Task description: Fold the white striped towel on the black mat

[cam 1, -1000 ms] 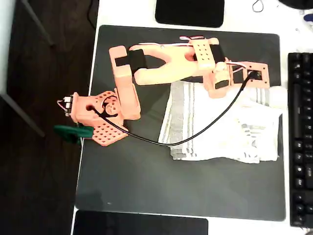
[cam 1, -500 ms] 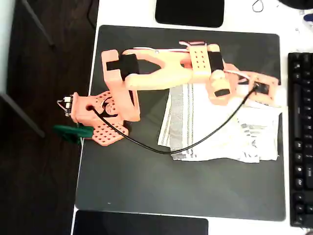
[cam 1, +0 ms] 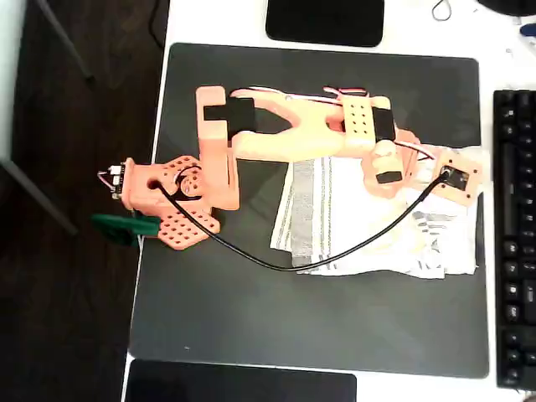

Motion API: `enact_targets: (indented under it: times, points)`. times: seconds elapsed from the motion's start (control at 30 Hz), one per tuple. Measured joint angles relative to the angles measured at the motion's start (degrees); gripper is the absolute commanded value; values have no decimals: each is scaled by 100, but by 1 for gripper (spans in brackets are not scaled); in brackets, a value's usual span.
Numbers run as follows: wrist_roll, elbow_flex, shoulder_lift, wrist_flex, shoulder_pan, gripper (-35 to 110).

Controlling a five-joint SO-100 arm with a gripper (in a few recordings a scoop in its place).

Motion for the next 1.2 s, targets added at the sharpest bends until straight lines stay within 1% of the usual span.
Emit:
enact_targets:
  times: [0.13,0.43,0.6,0.67,0.73,0.83,0.9,1.2]
  points:
    - [-70,-281,-185,-264,264,1]
    - [-747,-844,-439,-1107,1248,2]
    - [-1046,-1055,-475,-2188,1775,3]
    - [-1107,-1099,-475,-2452,1890,3]
    - [-1151,-1125,-466,-2479,1934,3]
    - [-1151,-1116,-299,-2241,1978,3]
    - [-1178,-940,18,-2057,2004,1]
    - [-1503,1556,2338,-1951,1652,0]
